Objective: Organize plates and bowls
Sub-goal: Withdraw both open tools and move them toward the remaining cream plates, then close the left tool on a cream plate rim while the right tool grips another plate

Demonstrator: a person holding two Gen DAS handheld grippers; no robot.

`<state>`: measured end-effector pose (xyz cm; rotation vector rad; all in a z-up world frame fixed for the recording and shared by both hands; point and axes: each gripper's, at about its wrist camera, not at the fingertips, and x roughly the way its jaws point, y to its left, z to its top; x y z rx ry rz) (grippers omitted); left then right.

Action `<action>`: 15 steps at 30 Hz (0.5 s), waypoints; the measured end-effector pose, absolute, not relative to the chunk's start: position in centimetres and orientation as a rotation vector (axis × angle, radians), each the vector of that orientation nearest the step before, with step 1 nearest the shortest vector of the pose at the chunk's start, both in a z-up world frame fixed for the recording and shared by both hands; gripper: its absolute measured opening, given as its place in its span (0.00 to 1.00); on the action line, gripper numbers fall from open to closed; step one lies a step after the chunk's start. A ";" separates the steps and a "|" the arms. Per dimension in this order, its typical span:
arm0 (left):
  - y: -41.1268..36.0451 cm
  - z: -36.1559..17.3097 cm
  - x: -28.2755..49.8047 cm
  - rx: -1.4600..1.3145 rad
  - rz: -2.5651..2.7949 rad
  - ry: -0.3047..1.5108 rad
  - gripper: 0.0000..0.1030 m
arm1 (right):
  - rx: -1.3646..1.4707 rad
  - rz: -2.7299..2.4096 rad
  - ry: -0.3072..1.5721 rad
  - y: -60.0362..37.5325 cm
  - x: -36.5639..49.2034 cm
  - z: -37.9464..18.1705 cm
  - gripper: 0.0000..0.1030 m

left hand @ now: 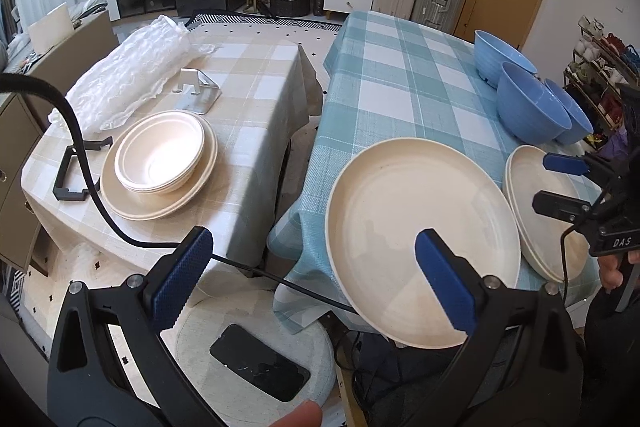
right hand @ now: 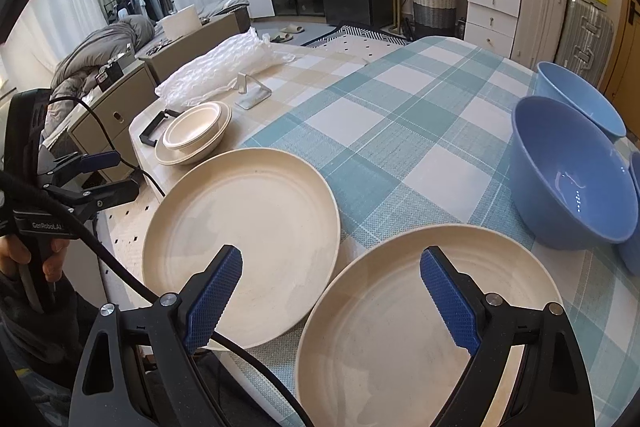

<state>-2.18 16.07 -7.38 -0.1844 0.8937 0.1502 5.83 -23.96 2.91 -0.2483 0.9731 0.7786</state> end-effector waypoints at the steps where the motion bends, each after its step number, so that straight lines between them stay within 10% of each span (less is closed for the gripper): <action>1: 15.9 -7.6 -2.1 -0.186 0.143 0.898 0.98 | -0.255 0.783 0.976 -23.7 5.9 2.8 0.89; 15: 13.9 -10.6 -1.2 -0.199 0.067 0.965 0.95 | -0.340 0.851 1.027 -20.4 7.4 1.8 0.89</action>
